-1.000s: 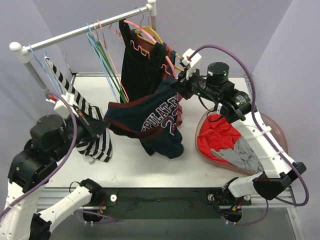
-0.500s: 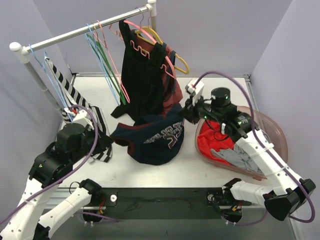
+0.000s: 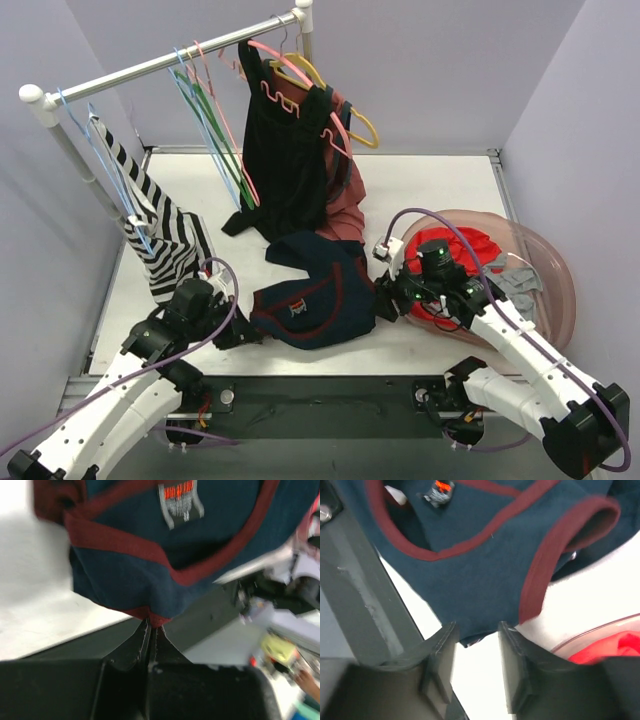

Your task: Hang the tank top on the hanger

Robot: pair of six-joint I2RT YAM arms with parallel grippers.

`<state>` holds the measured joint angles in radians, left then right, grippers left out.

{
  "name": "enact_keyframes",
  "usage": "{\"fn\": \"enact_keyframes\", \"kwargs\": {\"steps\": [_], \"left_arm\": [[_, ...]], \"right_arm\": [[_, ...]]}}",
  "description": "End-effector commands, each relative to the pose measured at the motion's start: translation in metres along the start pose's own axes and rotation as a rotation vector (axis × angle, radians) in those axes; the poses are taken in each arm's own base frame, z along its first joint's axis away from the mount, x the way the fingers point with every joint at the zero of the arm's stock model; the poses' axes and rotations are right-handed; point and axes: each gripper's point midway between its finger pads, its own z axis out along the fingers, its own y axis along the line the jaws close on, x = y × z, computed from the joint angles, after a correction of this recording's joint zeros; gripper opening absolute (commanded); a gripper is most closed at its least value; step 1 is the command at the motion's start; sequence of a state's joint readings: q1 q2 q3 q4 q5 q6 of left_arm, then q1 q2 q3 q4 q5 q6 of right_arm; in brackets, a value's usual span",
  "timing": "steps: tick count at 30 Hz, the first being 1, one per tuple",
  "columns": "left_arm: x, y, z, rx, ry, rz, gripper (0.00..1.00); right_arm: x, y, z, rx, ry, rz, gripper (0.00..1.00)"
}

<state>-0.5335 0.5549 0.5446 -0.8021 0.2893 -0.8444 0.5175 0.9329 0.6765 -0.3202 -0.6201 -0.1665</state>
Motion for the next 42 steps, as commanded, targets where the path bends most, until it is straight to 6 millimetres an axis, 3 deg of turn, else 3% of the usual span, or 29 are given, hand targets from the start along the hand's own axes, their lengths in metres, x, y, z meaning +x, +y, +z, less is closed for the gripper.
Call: {"fn": "enact_keyframes", "kwargs": {"steps": [1,5,11,17,19,29,32,37,39,42], "left_arm": [[0.024,-0.042,-0.001,0.270,0.150,-0.036,0.00],[0.045,-0.036,-0.003,0.282,0.255,-0.045,0.00],[0.049,-0.035,-0.007,0.299,0.258,-0.043,0.00],[0.050,-0.034,-0.006,0.302,0.252,-0.053,0.00],[0.049,-0.035,-0.007,0.310,0.242,-0.055,0.00],[0.045,-0.041,-0.007,0.337,0.230,-0.045,0.00],[0.044,-0.041,-0.008,0.332,0.229,-0.036,0.00],[0.042,-0.039,-0.010,0.303,0.212,-0.021,0.00],[0.038,-0.042,-0.015,0.304,0.188,-0.004,0.00],[0.029,-0.046,-0.021,0.303,0.142,0.020,0.00]], "right_arm": [[-0.014,0.012,-0.006,-0.065,-0.055,-0.034,0.62],[-0.066,-0.011,-0.014,0.052,-0.179,0.006,0.72],[-0.093,-0.022,0.013,0.125,-0.191,0.155,0.70],[-0.095,-0.057,0.055,0.290,-0.118,0.165,0.66],[-0.101,-0.056,0.061,0.298,-0.106,0.118,0.65],[-0.070,-0.073,0.093,0.366,0.055,-0.085,0.56],[-0.069,-0.067,0.101,0.351,0.072,-0.130,0.51],[-0.078,-0.062,0.097,0.358,0.060,-0.158,0.15],[-0.093,-0.062,0.086,0.377,0.026,-0.192,0.01],[-0.122,-0.058,0.064,0.393,-0.043,-0.239,0.00]]}}
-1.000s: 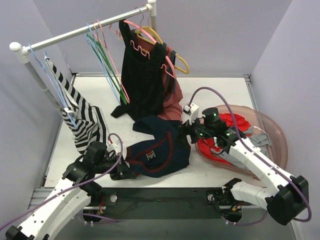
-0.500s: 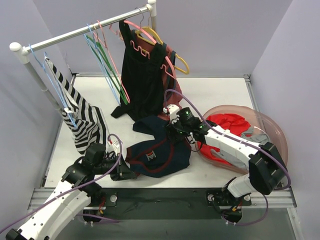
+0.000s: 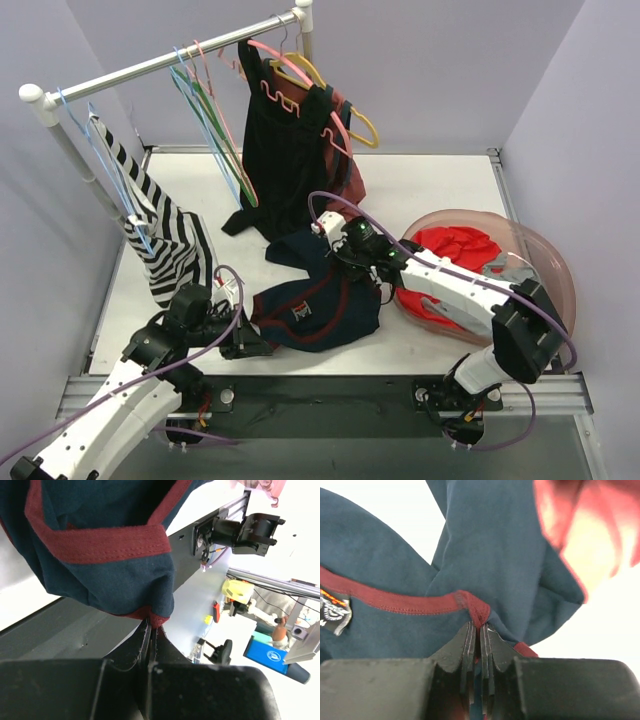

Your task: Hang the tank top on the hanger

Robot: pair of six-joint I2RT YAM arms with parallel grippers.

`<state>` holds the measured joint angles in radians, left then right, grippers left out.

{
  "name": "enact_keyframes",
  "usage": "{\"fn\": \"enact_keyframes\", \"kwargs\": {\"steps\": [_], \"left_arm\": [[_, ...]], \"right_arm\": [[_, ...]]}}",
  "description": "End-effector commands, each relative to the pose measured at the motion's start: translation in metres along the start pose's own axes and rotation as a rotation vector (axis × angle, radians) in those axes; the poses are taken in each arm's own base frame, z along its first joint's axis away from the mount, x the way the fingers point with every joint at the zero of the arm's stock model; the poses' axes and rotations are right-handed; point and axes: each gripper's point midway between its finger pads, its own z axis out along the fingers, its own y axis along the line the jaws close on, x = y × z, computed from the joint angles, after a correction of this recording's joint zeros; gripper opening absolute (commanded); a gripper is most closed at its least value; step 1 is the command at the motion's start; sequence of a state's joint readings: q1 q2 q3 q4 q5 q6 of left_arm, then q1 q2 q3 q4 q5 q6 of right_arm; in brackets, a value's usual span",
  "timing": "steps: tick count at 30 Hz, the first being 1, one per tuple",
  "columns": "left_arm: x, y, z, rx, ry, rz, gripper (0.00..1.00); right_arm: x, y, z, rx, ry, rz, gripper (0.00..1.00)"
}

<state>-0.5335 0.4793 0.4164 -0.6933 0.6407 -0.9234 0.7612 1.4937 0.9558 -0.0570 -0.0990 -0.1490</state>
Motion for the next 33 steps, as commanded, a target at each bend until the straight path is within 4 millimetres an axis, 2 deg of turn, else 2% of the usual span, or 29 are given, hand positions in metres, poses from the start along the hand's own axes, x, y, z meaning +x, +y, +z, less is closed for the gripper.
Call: {"fn": "enact_keyframes", "kwargs": {"steps": [1,2,3,4,6,7,9,10,13,14,16,17,19,20,21,23,25,26,27,28,29,30,31,33], "left_arm": [[-0.019,-0.025,-0.016,0.025,-0.106,0.096,0.00],[-0.022,-0.029,-0.019,0.029,-0.122,0.107,0.00],[-0.027,-0.040,-0.025,0.042,-0.149,0.136,0.00],[-0.030,-0.044,-0.028,0.043,-0.165,0.150,0.00],[-0.041,-0.055,-0.037,0.035,-0.218,0.197,0.00],[-0.045,-0.070,-0.049,0.043,-0.250,0.229,0.00],[-0.058,-0.082,-0.061,0.015,-0.310,0.289,0.00],[-0.063,-0.100,-0.079,0.021,-0.354,0.326,0.00],[-0.078,-0.111,-0.102,-0.068,-0.424,0.396,0.00],[-0.085,-0.130,-0.118,-0.067,-0.466,0.431,0.00],[-0.092,-0.137,-0.136,-0.120,-0.511,0.484,0.00],[-0.097,-0.155,-0.150,-0.110,-0.548,0.514,0.00],[-0.100,-0.160,-0.161,-0.138,-0.570,0.549,0.00],[-0.102,-0.165,-0.166,-0.141,-0.580,0.563,0.00],[-0.103,-0.173,-0.175,-0.132,-0.605,0.585,0.00],[-0.101,-0.176,-0.180,-0.123,-0.621,0.595,0.00],[-0.100,-0.170,-0.168,-0.108,-0.589,0.589,0.00],[-0.092,-0.170,-0.162,-0.071,-0.556,0.589,0.00],[-0.089,-0.148,-0.138,-0.089,-0.487,0.547,0.00],[-0.090,-0.147,-0.129,-0.058,-0.483,0.540,0.00],[-0.082,-0.140,-0.119,-0.026,-0.449,0.525,0.00],[-0.078,-0.133,-0.108,-0.002,-0.424,0.478,0.00],[-0.079,-0.111,-0.082,-0.002,-0.386,0.442,0.00],[-0.074,-0.095,-0.066,0.024,-0.372,0.369,0.00]], "right_arm": [[-0.063,-0.019,-0.047,0.068,-0.171,-0.068,0.00],[-0.074,-0.019,-0.059,0.065,-0.204,-0.079,0.00],[-0.095,-0.016,-0.074,0.031,-0.256,-0.103,0.00],[-0.096,-0.013,-0.083,-0.005,-0.244,-0.118,0.00],[-0.113,0.003,-0.106,-0.127,-0.294,-0.174,0.00],[-0.130,0.005,-0.126,-0.154,-0.329,-0.189,0.00],[-0.149,0.011,-0.149,-0.195,-0.386,-0.234,0.00],[-0.167,0.013,-0.170,-0.213,-0.443,-0.261,0.00],[-0.198,0.011,-0.201,-0.225,-0.534,-0.272,0.00],[-0.219,0.004,-0.223,-0.204,-0.599,-0.273,0.00],[-0.235,-0.001,-0.241,-0.194,-0.653,-0.266,0.00],[-0.245,-0.004,-0.254,-0.185,-0.690,-0.256,0.00],[-0.250,-0.014,-0.263,-0.164,-0.720,-0.234,0.00],[-0.250,-0.015,-0.269,-0.171,-0.730,-0.211,0.00],[-0.245,-0.022,-0.266,-0.162,-0.721,-0.187,0.00],[-0.235,-0.023,-0.267,-0.165,-0.716,-0.162,0.00],[-0.204,-0.020,-0.238,-0.194,-0.631,-0.122,0.00],[-0.192,-0.015,-0.238,-0.203,-0.620,-0.122,0.00],[-0.160,-0.010,-0.205,-0.230,-0.526,-0.082,0.00],[-0.146,-0.008,-0.194,-0.233,-0.498,-0.063,0.00],[-0.132,-0.006,-0.187,-0.233,-0.475,-0.043,0.00],[-0.114,-0.005,-0.171,-0.230,-0.427,-0.013,0.00],[-0.085,-0.003,-0.147,-0.230,-0.363,0.020,0.00],[-0.060,-0.005,-0.129,-0.211,-0.317,0.050,0.02]]}}
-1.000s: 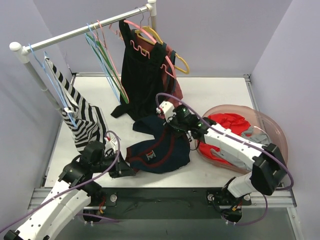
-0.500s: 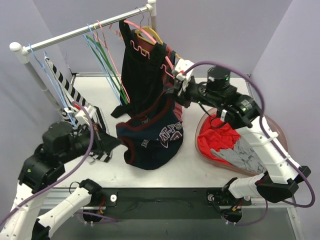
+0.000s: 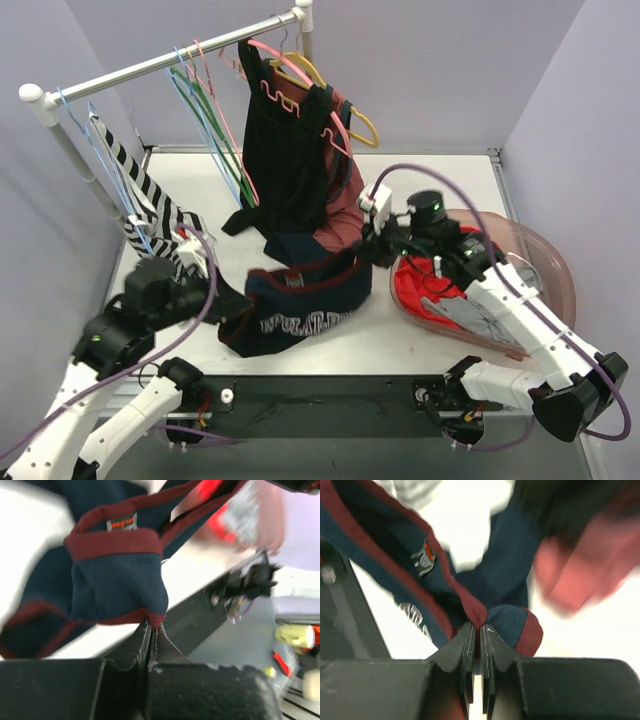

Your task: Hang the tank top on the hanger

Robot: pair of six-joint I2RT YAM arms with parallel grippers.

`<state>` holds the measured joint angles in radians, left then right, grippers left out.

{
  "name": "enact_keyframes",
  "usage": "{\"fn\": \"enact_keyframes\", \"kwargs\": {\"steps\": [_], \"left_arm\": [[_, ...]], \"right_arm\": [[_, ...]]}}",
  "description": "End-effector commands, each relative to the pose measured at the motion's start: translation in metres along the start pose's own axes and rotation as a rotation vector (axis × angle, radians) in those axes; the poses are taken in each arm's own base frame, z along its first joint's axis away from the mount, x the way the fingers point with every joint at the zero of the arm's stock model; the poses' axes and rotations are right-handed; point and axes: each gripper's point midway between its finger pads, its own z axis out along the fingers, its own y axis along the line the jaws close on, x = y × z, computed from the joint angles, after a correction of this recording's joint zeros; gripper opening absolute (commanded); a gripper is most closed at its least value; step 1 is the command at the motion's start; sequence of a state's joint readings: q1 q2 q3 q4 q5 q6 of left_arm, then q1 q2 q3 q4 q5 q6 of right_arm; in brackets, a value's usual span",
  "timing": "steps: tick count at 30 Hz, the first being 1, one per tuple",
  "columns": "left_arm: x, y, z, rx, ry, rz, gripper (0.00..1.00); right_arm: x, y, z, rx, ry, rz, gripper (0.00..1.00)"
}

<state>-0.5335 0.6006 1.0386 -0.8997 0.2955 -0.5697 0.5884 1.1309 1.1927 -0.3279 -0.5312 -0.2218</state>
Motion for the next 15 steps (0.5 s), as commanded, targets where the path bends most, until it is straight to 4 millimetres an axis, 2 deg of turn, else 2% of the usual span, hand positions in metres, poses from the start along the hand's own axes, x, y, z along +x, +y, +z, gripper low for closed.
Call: {"fn": "enact_keyframes", "kwargs": {"steps": [1,2,3,4,6,7,8,9,10,11,12,13,14,15], "left_arm": [[0.049,0.025,0.045,0.052,0.079,-0.162,0.00],[0.056,0.032,0.049,0.035,0.086,-0.183,0.00],[0.063,0.040,0.054,0.011,0.097,-0.207,0.02],[0.071,0.049,0.058,-0.014,0.111,-0.219,0.18],[0.073,0.060,0.056,-0.086,0.107,-0.227,0.32],[0.071,0.064,0.053,-0.109,0.097,-0.216,0.38],[0.059,0.060,0.047,-0.114,0.064,-0.180,0.51],[0.059,0.063,0.042,-0.139,0.064,-0.162,0.54],[0.051,0.068,0.038,-0.175,0.032,-0.140,0.60],[0.040,0.064,0.031,-0.184,0.002,-0.114,0.73],[0.038,0.067,0.025,-0.213,-0.007,-0.108,0.77],[0.032,0.069,0.022,-0.236,-0.027,-0.099,0.78],[0.023,0.065,0.016,-0.236,-0.049,-0.083,0.79],[0.022,0.066,0.013,-0.253,-0.048,-0.085,0.79]], "right_arm": [[0.071,-0.007,0.019,0.052,0.093,0.107,0.06],[0.077,-0.013,0.018,0.074,0.096,0.121,0.17],[0.080,-0.016,0.018,0.082,0.097,0.132,0.23],[0.083,-0.016,0.016,0.084,0.099,0.143,0.30],[0.078,-0.018,0.010,0.092,0.088,0.141,0.48],[0.073,-0.016,0.008,0.082,0.074,0.136,0.50],[0.063,-0.016,0.005,0.080,0.053,0.129,0.58],[0.058,-0.014,0.003,0.069,0.045,0.132,0.62],[0.052,-0.012,0.003,0.059,0.034,0.141,0.66],[0.038,-0.008,0.002,0.031,0.002,0.154,0.70],[0.030,-0.005,0.002,0.014,-0.014,0.167,0.70],[0.023,-0.004,0.005,-0.003,-0.024,0.183,0.71],[0.002,0.000,0.002,-0.027,-0.064,0.195,0.71],[-0.010,0.005,0.003,-0.047,-0.081,0.187,0.72]]}}
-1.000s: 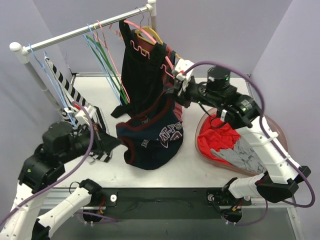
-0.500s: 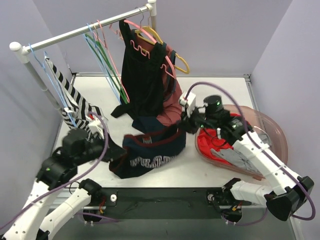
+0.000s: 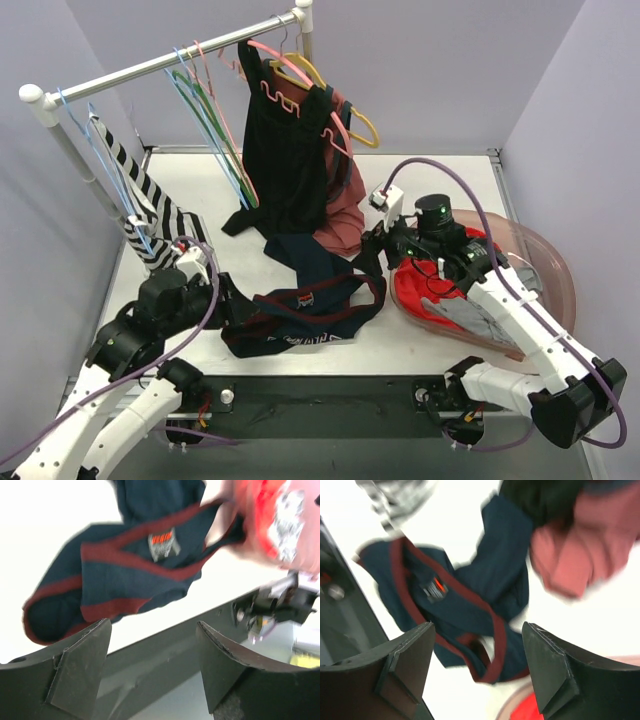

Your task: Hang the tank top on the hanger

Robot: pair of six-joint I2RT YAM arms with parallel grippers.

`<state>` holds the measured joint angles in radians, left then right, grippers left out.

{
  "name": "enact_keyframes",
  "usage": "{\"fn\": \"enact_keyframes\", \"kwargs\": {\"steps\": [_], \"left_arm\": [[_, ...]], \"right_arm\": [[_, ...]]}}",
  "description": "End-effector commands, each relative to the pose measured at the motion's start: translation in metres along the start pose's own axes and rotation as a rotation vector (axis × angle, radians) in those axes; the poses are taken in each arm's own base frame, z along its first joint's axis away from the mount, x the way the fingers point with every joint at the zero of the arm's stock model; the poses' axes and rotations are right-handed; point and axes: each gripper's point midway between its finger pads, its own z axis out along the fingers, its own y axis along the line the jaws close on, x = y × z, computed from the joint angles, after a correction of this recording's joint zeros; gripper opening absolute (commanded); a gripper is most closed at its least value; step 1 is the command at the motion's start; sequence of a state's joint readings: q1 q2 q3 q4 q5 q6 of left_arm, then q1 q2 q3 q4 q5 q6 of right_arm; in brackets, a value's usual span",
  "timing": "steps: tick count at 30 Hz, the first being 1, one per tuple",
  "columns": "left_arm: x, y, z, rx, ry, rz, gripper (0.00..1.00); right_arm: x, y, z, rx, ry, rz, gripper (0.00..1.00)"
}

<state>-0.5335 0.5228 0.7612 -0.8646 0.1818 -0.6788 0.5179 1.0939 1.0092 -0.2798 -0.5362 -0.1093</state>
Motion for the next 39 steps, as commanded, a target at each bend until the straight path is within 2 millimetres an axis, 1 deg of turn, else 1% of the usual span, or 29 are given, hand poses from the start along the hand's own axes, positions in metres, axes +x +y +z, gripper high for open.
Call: {"fn": "enact_keyframes", "kwargs": {"steps": [1,2,3,4,5,6,8,9,10,11,12,13,14,15,16,17,18,19,20,21,24,27,31,35,38,39], "left_arm": [[-0.036,0.000,-0.024,-0.076,-0.134,0.050,0.79],[-0.039,-0.002,-0.028,-0.078,-0.149,0.049,0.79],[-0.044,-0.005,-0.034,-0.076,-0.169,0.048,0.79],[-0.048,-0.006,-0.038,-0.074,-0.195,0.036,0.79],[-0.053,-0.005,-0.041,-0.086,-0.222,0.031,0.79],[-0.058,-0.008,-0.046,-0.080,-0.248,0.024,0.79],[-0.064,-0.009,-0.053,-0.076,-0.292,0.009,0.79],[-0.067,-0.011,-0.057,-0.069,-0.311,0.005,0.79],[-0.068,-0.012,-0.060,-0.064,-0.325,0.002,0.79],[-0.070,-0.012,-0.063,-0.061,-0.338,-0.001,0.79],[-0.071,-0.011,-0.065,-0.067,-0.345,-0.005,0.79],[-0.071,-0.012,-0.068,-0.058,-0.359,-0.012,0.79],[-0.071,-0.012,-0.069,-0.057,-0.360,-0.013,0.79],[-0.070,-0.011,-0.070,-0.057,-0.361,-0.017,0.79],[-0.068,-0.010,-0.072,-0.056,-0.365,-0.022,0.79],[-0.067,-0.009,-0.072,-0.056,-0.366,-0.024,0.79],[-0.064,-0.006,-0.073,-0.064,-0.363,-0.029,0.79],[-0.063,-0.006,-0.074,-0.059,-0.368,-0.034,0.79],[-0.061,-0.004,-0.074,-0.064,-0.365,-0.037,0.79],[-0.060,-0.003,-0.074,-0.066,-0.364,-0.039,0.79],[-0.058,0.000,-0.076,-0.068,-0.368,-0.045,0.79],[-0.056,0.000,-0.077,-0.066,-0.368,-0.045,0.79],[-0.056,0.000,-0.075,-0.065,-0.368,-0.049,0.79],[-0.057,-0.002,-0.075,-0.055,-0.372,-0.053,0.79],[-0.057,-0.002,-0.076,-0.051,-0.373,-0.055,0.79],[-0.058,-0.002,-0.077,-0.052,-0.379,-0.056,0.79]], "right_arm": [[-0.074,0.031,-0.005,-0.119,-0.155,-0.004,0.72],[-0.084,0.035,-0.004,-0.125,-0.165,-0.011,0.72],[-0.111,0.051,-0.010,-0.152,-0.212,-0.049,0.72],[-0.117,0.055,-0.001,-0.158,-0.205,-0.052,0.72],[-0.129,0.060,0.000,-0.160,-0.222,-0.067,0.72],[-0.149,0.070,0.006,-0.167,-0.246,-0.043,0.72],[-0.172,0.076,0.012,-0.162,-0.283,-0.009,0.70],[-0.192,0.072,0.021,-0.121,-0.321,0.044,0.70],[-0.202,0.074,0.025,-0.107,-0.339,0.069,0.68],[-0.210,0.071,0.030,-0.089,-0.354,0.103,0.68],[-0.214,0.064,0.046,-0.057,-0.350,0.140,0.67],[-0.234,0.057,0.043,0.004,-0.400,0.195,0.65],[-0.243,0.053,0.046,0.021,-0.416,0.215,0.64],[-0.243,0.050,0.062,0.035,-0.401,0.229,0.63],[-0.262,0.050,0.057,0.043,-0.445,0.234,0.62],[-0.267,0.055,0.061,0.031,-0.452,0.233,0.61],[-0.265,0.055,0.075,0.030,-0.435,0.238,0.60],[-0.271,0.056,0.076,0.033,-0.447,0.240,0.59],[-0.278,0.064,0.077,0.015,-0.460,0.238,0.58],[-0.276,0.065,0.085,0.012,-0.450,0.238,0.58],[-0.272,0.075,0.095,-0.007,-0.433,0.240,0.57],[-0.266,0.080,0.102,-0.017,-0.414,0.241,0.57],[-0.264,0.085,0.106,-0.022,-0.408,0.234,0.57],[-0.264,0.086,0.110,-0.007,-0.407,0.218,0.57],[-0.264,0.079,0.115,0.045,-0.415,0.204,0.54],[-0.262,0.074,0.119,0.068,-0.412,0.201,0.51]]}}
